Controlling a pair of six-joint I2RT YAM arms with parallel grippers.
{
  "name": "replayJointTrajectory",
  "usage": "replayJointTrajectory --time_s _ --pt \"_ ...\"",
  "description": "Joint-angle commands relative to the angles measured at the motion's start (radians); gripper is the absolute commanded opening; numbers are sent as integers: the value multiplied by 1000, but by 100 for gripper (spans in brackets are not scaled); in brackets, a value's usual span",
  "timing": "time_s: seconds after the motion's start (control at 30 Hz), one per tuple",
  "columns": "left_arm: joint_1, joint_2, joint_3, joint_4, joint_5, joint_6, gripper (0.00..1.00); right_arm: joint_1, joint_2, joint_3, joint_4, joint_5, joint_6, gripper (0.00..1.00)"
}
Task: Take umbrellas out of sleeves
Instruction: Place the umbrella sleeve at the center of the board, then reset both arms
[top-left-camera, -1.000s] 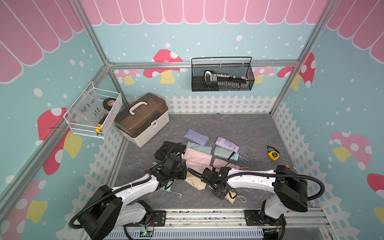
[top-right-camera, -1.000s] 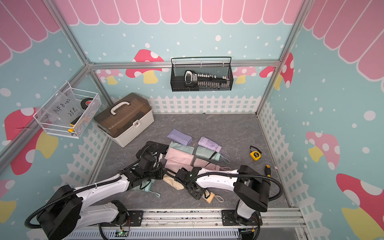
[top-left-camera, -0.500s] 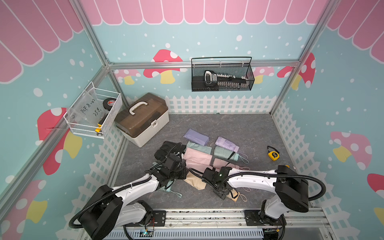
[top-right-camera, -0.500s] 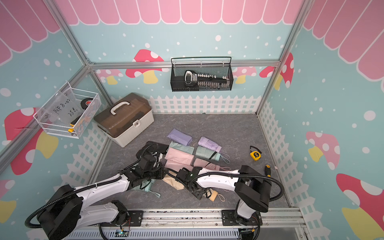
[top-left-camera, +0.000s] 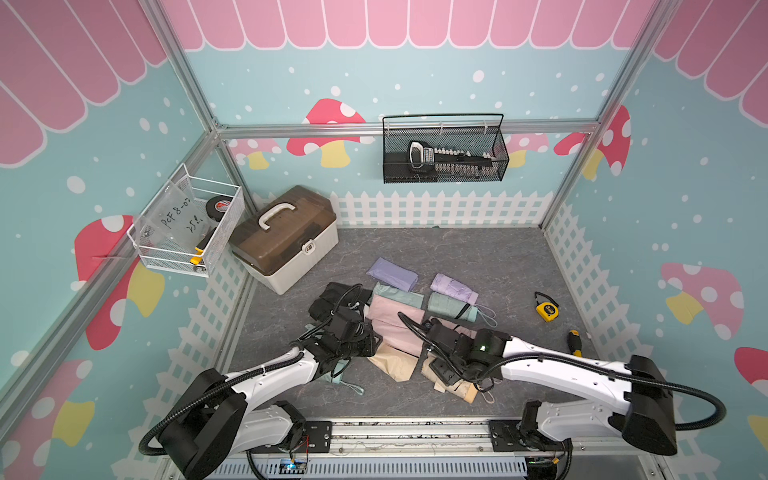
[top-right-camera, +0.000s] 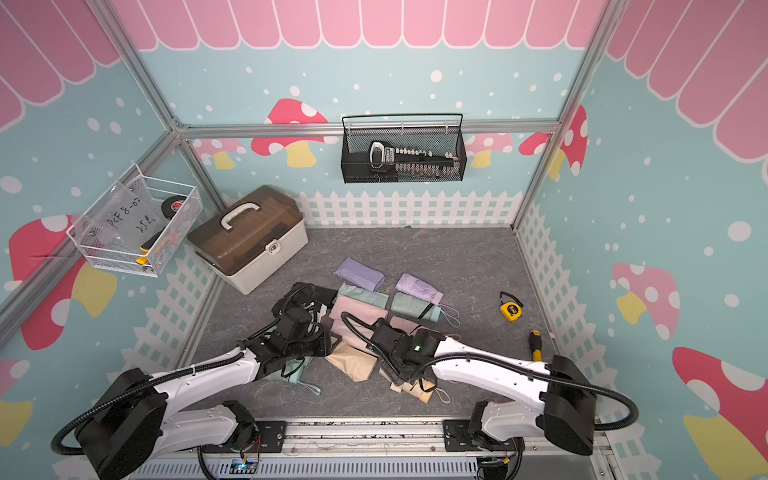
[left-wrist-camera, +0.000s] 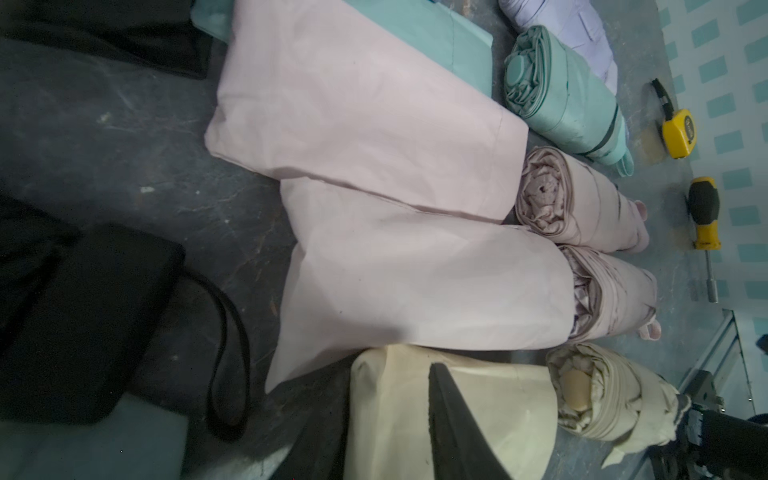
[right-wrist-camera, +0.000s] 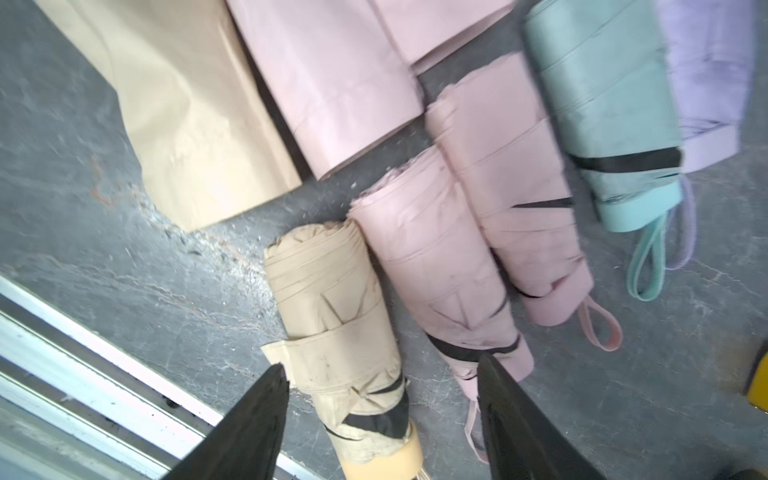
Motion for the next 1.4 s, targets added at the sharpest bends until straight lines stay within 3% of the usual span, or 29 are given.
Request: replayJointTrajectory --time_s 0.0,0.13,0.27,0.47,0.7,0.87,0.97,1.0,1.03,1.2,1.3,1.37 --pt "5 -19 -6 33 18 -26 35 -57 -117 -33 4 57 34 70" --pt "4 -33 1 6 7 -13 49 -130 -242 -69 11 83 36 70" --pt "4 -95 21 -82 -94 5 65 -192 -308 -87 21 125 39 70" --pt "6 -196 63 -171 -155 16 66 -218 -396 -63 60 226 51 73" --pt "6 -313 57 -159 -59 -10 64 -237 -420 -73 120 265 34 73" --pt "6 -387 41 -131 -61 -10 64 -254 -512 -145 225 376 -23 97" --pt "7 -439 39 -130 -124 -1 70 -256 -633 -238 356 433 -115 99" --pt "8 -454 39 -135 -153 0 79 -256 -677 -270 396 461 -142 99" --pt "12 -467 41 -141 -182 6 99 -256 -724 -318 450 495 -185 99" --pt "72 -479 45 -119 -257 44 99 -256 -933 -568 786 677 -462 99" --pt "142 -457 36 -71 -247 56 99 -257 -977 -715 998 713 -619 99" --pt "199 -438 26 -44 -218 39 99 -260 -972 -772 1086 721 -622 99"
